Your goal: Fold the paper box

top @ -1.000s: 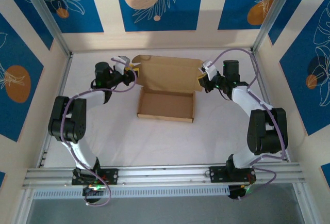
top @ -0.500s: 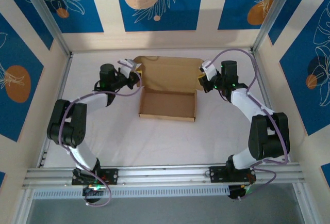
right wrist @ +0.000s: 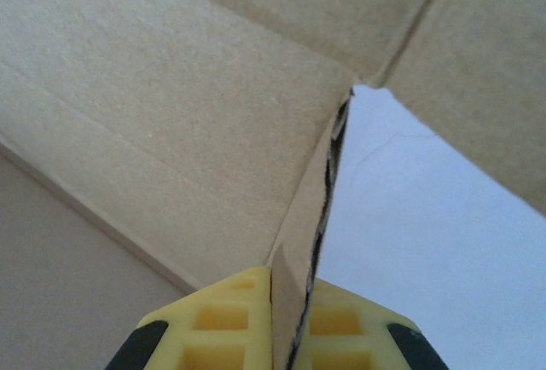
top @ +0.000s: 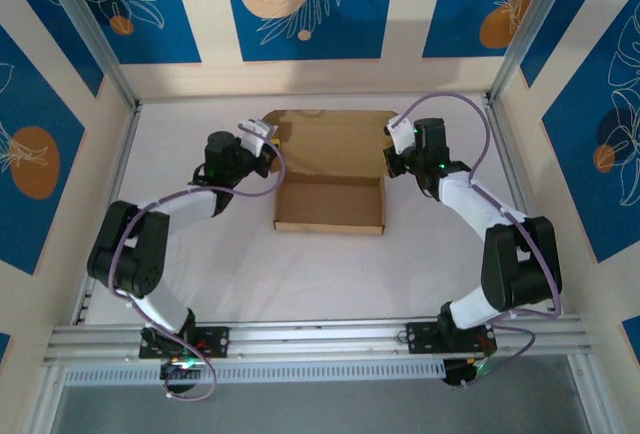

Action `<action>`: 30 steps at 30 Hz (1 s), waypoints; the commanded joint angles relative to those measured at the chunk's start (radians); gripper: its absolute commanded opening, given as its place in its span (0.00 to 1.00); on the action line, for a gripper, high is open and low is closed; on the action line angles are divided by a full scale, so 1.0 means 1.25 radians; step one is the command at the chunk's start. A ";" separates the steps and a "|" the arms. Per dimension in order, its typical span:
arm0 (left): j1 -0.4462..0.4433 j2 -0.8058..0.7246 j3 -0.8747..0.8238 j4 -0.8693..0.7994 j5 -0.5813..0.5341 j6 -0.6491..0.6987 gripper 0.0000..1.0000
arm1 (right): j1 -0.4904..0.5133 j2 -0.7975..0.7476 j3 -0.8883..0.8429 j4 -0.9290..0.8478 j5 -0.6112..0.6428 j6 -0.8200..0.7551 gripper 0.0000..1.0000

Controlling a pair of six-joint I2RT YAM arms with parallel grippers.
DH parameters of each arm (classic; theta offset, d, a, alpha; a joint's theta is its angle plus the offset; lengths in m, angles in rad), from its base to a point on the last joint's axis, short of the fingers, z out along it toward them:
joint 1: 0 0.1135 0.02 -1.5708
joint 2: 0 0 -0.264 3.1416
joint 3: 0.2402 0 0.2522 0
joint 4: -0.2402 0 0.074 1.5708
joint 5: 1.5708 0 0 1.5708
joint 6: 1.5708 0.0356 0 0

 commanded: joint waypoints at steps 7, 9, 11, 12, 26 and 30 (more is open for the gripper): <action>-0.145 0.037 0.000 0.237 -0.269 -0.072 0.00 | 0.158 0.014 0.046 0.020 0.191 0.324 0.00; -0.161 0.044 -0.001 0.261 -0.295 -0.073 0.00 | 0.174 0.011 0.046 0.033 0.246 0.400 0.00; -0.166 0.043 -0.001 0.267 -0.305 -0.083 0.00 | 0.181 0.006 0.056 0.033 0.289 0.471 0.03; -0.166 0.043 -0.004 0.270 -0.307 -0.090 0.00 | 0.182 0.006 0.066 0.023 0.313 0.512 0.04; -0.169 0.033 -0.031 0.313 -0.301 -0.167 0.00 | 0.188 -0.005 0.057 0.032 0.374 0.928 0.18; -0.171 0.035 -0.028 0.318 -0.295 -0.180 0.00 | 0.200 0.020 0.091 0.011 0.381 0.922 0.19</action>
